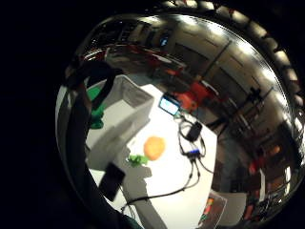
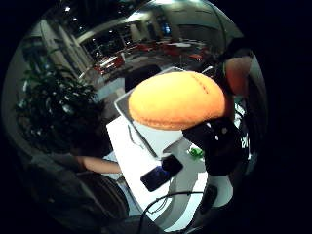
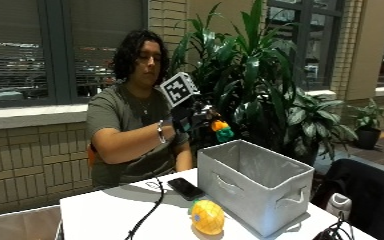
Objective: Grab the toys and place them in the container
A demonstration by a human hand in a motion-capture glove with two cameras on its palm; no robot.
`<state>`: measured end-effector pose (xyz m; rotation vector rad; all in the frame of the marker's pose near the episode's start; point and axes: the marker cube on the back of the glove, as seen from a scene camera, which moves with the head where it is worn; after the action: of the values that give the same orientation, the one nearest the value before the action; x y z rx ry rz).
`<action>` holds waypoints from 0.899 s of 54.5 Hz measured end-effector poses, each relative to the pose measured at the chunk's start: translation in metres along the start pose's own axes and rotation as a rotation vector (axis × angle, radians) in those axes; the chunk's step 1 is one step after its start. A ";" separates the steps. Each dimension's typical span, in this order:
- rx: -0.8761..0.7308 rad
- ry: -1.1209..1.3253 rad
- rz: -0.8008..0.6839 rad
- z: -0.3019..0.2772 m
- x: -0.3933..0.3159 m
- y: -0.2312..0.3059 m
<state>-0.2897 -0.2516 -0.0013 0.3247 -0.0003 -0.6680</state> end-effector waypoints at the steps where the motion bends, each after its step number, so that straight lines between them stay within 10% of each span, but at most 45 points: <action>1: -0.009 -0.013 0.014 0.002 -0.003 -0.006; 28: -0.123 -0.290 0.657 0.150 0.119 0.072; 37: -0.386 -0.096 0.686 0.223 0.128 0.119; 49: -0.084 0.008 0.659 0.176 0.134 0.112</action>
<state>-0.1341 -0.3024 0.1854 0.2259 -0.0682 -0.0130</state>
